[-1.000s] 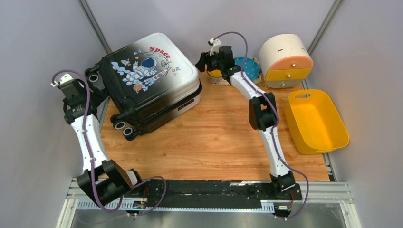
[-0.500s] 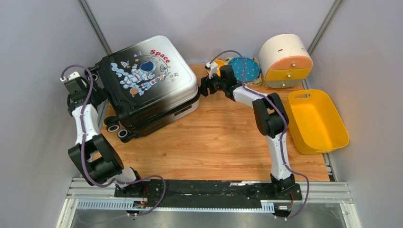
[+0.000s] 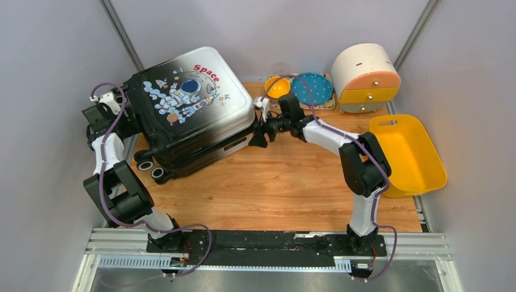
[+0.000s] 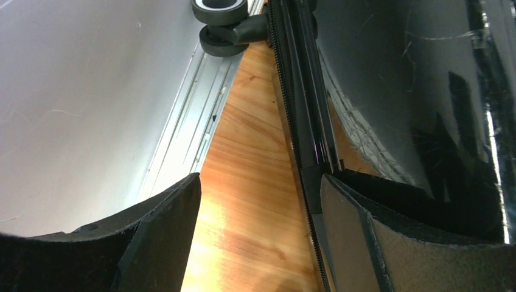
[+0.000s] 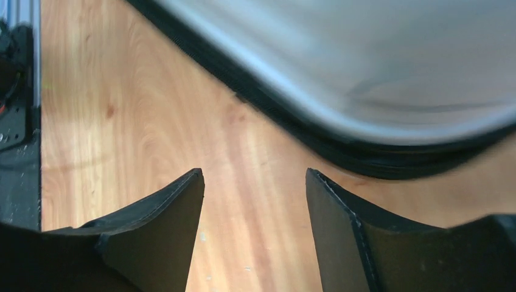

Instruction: Open, take out, and arrange the luggage

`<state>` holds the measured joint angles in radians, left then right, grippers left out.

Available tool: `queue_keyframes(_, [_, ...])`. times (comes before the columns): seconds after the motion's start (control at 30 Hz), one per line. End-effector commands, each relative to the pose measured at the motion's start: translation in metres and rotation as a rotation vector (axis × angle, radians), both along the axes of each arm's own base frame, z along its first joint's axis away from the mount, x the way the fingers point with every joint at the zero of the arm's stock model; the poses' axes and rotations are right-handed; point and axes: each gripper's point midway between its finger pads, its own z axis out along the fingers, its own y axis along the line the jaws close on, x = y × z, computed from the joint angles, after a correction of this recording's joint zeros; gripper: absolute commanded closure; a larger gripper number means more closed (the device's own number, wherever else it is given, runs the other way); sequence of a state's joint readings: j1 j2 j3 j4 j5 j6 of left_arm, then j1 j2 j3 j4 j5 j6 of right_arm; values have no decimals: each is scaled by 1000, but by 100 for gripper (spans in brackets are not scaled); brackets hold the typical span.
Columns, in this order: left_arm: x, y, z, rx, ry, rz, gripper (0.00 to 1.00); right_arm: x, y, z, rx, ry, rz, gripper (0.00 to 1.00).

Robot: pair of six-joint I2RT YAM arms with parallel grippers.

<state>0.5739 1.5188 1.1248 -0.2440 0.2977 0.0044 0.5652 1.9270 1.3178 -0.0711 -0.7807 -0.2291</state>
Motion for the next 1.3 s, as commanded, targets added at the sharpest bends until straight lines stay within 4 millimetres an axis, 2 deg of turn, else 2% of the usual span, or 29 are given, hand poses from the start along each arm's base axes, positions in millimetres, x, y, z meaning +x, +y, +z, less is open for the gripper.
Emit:
queue_keyframes(0.0, [14,-25,10,-29,-39,-75,19,86,-46,63,66,-87,-211,34])
queue_keyframes(0.03, [13,-24,11,-29,-44,-62,19,103,-54,69,69,-92,-262,34])
queue_keyframes(0.13, [7,-21,11,-12,-68,-19,18,150,-58,79,99,-102,-381,35])
queue_keyframes(0.2, [3,-15,10,-2,-68,26,17,177,-55,79,128,-82,-467,36])
queue_keyframes(0.27, [2,-7,6,0,-48,78,17,196,-49,88,181,-103,-514,38])
queue_keyframes(0.3, [0,-6,1,-14,-27,101,17,215,-48,81,181,-104,-569,38])
queue_keyframes(0.33, [0,-3,-4,-28,-7,124,16,221,-41,83,201,-82,-594,39])
queue_keyframes(0.37, [2,2,-2,-32,-1,151,16,228,-37,78,202,-69,-612,40])
queue_keyframes(0.4, [0,3,-6,-44,22,169,16,243,-32,77,211,-79,-644,41])
queue_keyframes(0.47, [-2,6,-12,-56,42,206,16,250,-21,63,190,-66,-677,42])
queue_keyframes(0.6, [-2,0,-17,-64,15,195,15,271,-16,37,114,-126,-861,42])
queue_keyframes(0.67, [-2,-5,-22,-64,15,187,15,265,-3,22,94,-116,-890,38])
queue_keyframes(0.7, [-1,-5,-23,-58,13,188,15,268,-8,17,69,-133,-975,38])
queue_keyframes(0.8, [4,-12,-31,-60,32,166,15,245,18,-3,18,-126,-896,39])
queue_keyframes(0.83, [8,-16,-35,-59,40,146,15,239,30,7,66,-141,-858,39])
queue_keyframes(0.87, [11,-20,-36,-61,38,123,15,221,34,-3,65,-113,-803,40])
queue_keyframes(0.93, [18,-27,-36,-47,31,76,15,196,58,15,131,-143,-663,41])
queue_keyframes(0.97, [23,-34,-34,-59,19,30,15,178,58,13,119,-137,-620,42])
queue_keyframes(1.03, [27,-46,-29,-43,4,-47,15,144,76,15,131,-150,-495,43])
queue_keyframes(1.07, [27,-57,-31,-60,-4,-108,15,133,78,18,137,-158,-463,43])
queue_keyframes(1.1, [29,-64,-28,-55,-19,-159,15,113,77,12,126,-145,-412,44])
queue_keyframes(1.13, [28,-73,-25,-19,-31,-233,15,101,82,17,137,-166,-374,44])
queue_keyframes(1.17, [24,-89,-26,-41,-44,-320,15,90,84,16,138,-169,-345,44])
queue_keyframes(1.2, [22,-97,-25,-42,-53,-376,15,73,81,12,135,-155,-298,45])
queue_keyframes(1.27, [15,-110,-21,-24,-72,-472,14,53,85,12,139,-180,-230,45])
